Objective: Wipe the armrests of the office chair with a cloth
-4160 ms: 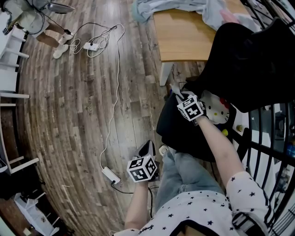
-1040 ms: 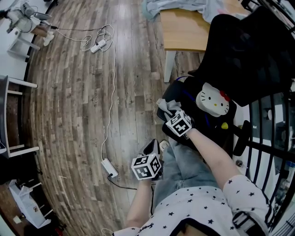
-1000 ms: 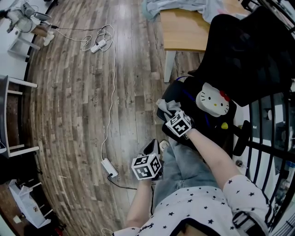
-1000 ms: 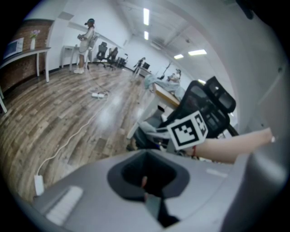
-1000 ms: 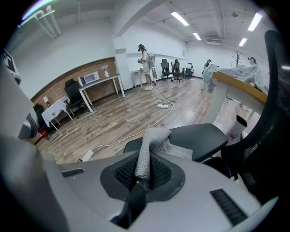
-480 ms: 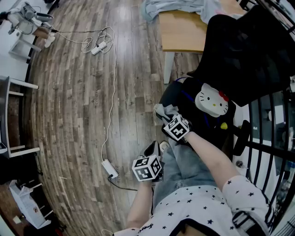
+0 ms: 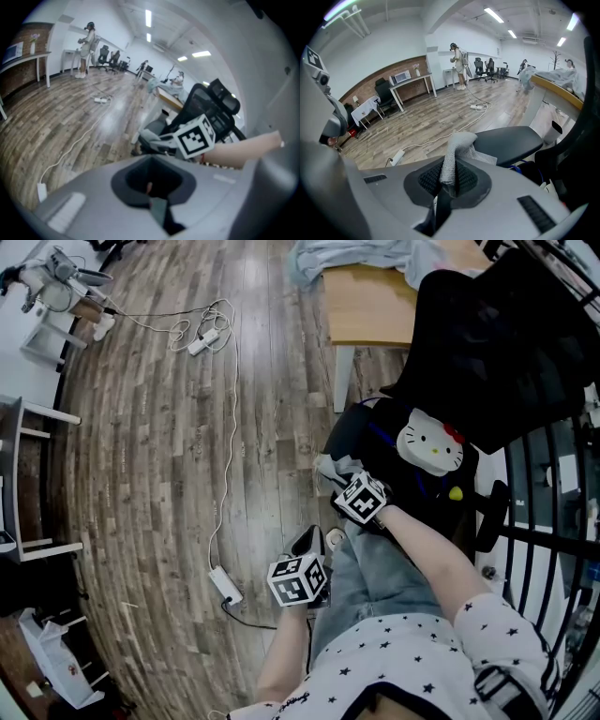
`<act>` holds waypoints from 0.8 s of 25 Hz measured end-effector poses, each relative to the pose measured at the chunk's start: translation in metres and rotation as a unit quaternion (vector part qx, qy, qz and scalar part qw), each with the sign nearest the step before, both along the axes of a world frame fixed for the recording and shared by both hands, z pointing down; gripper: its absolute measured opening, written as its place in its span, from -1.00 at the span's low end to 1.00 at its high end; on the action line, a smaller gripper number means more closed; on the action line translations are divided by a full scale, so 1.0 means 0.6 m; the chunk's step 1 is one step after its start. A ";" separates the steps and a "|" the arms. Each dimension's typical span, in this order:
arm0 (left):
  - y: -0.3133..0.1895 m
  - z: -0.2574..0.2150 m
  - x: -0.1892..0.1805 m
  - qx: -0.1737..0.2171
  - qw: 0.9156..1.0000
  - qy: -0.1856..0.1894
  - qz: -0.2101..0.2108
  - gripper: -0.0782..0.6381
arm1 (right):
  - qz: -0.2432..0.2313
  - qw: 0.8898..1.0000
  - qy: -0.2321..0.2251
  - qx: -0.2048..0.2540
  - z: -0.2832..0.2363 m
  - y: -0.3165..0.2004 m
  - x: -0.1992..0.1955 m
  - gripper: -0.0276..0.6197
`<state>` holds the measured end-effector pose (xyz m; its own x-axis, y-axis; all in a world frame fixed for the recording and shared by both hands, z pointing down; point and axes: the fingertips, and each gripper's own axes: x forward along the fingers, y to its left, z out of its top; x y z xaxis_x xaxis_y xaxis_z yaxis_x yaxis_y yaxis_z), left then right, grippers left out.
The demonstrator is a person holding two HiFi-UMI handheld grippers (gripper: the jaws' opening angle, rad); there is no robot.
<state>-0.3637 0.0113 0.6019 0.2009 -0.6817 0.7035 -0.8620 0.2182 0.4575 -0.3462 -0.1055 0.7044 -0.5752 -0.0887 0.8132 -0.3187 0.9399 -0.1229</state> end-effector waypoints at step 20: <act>-0.020 -0.102 0.043 0.071 0.997 -0.033 -0.001 -0.77 | 0.086 0.981 -0.173 0.031 -0.263 0.071 0.131 -0.83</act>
<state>-0.3379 -0.0009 0.5407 0.1554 -0.7760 0.6112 -0.8906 0.1576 0.4266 -0.2676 -0.0630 0.5466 -0.7878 -0.2512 0.5624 -0.4221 0.8852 -0.1958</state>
